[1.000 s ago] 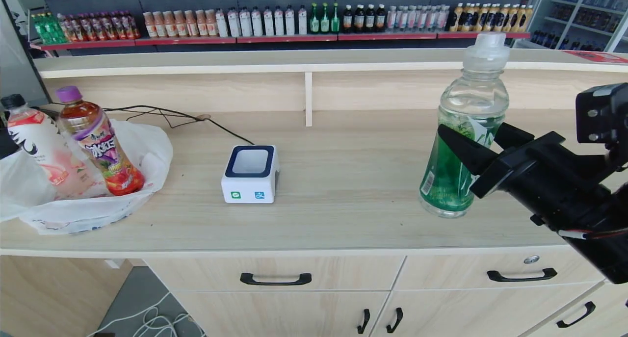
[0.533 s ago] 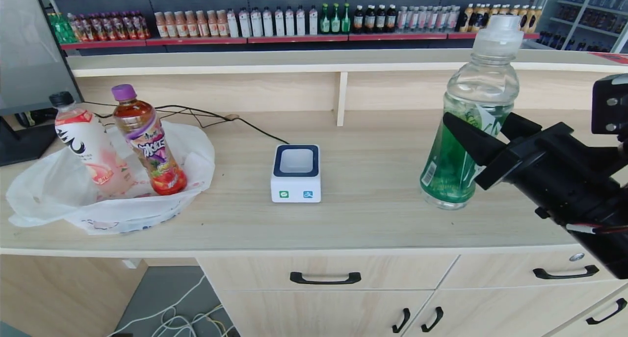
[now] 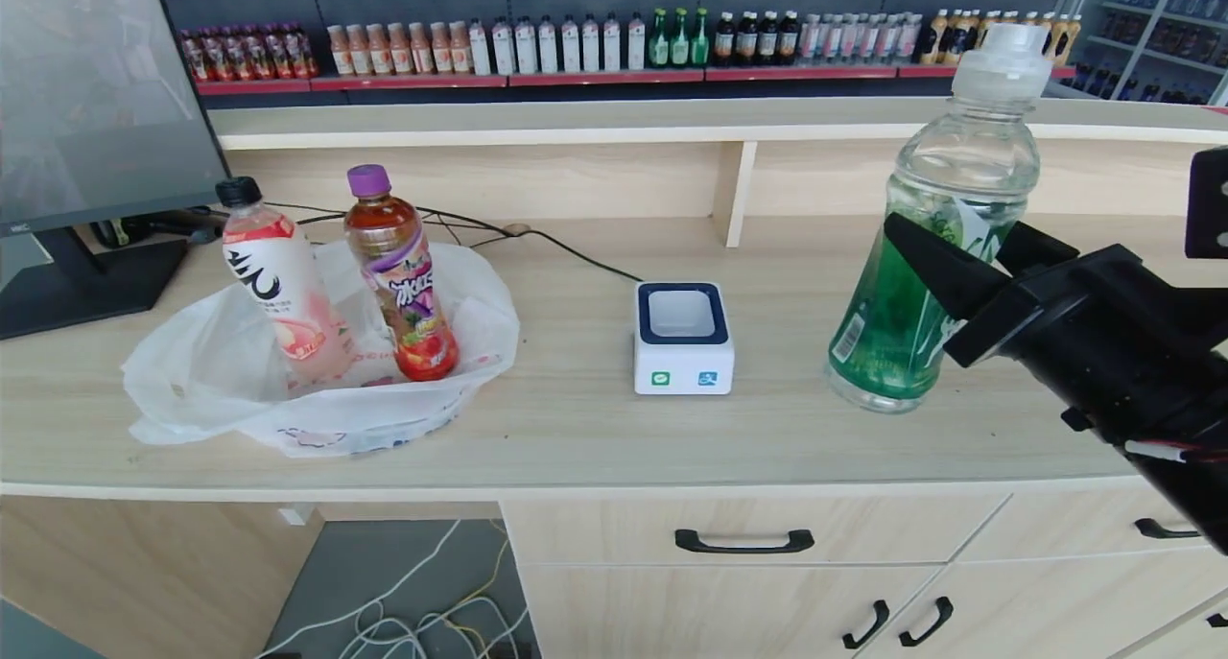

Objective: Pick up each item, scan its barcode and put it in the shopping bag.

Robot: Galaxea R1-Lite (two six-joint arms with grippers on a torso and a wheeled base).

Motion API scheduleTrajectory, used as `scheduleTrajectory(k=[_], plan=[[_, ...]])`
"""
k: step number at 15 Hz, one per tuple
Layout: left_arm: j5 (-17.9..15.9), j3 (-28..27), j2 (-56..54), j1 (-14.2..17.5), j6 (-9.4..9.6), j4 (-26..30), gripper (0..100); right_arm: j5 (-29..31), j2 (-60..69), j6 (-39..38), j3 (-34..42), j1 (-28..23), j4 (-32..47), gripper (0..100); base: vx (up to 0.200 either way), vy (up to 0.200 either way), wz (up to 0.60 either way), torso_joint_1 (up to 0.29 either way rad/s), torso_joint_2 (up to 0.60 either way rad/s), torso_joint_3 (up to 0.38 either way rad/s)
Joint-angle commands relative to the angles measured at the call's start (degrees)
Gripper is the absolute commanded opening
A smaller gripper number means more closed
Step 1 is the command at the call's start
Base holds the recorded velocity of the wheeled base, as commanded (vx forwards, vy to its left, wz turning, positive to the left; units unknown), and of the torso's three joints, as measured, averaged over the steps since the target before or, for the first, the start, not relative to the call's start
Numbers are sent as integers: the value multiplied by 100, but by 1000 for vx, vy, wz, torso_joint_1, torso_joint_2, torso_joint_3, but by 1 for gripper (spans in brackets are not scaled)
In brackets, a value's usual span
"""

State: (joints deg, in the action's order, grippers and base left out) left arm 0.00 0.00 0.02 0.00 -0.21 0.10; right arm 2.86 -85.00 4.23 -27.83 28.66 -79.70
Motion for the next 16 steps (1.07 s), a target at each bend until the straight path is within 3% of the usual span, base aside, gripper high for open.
scheduleTrajectory(k=[1, 8, 12, 14, 16], plan=[[0, 0, -2, 0, -6, -10, 100, 162, 160, -19, 146, 61, -28, 0, 0, 200, 0, -2, 7, -2], [0, 0, -2, 0, -6, -10, 100, 338, 327, -80, 357, 43, -116, 0, 0, 200, 0, 2, 2, 2], [0, 0, -2, 0, 12, -10, 100, 540, 81, 78, 252, -133, -230, 0, 0, 0, 0, 0, 0, 0], [0, 0, -2, 0, 12, -10, 100, 65, -25, 570, 59, -308, -230, 0, 0, 0, 0, 0, 0, 0], [0, 0, -2, 0, 12, -10, 100, -1077, -51, 1616, -144, -678, -98, 0, 0, 0, 0, 0, 0, 0]])
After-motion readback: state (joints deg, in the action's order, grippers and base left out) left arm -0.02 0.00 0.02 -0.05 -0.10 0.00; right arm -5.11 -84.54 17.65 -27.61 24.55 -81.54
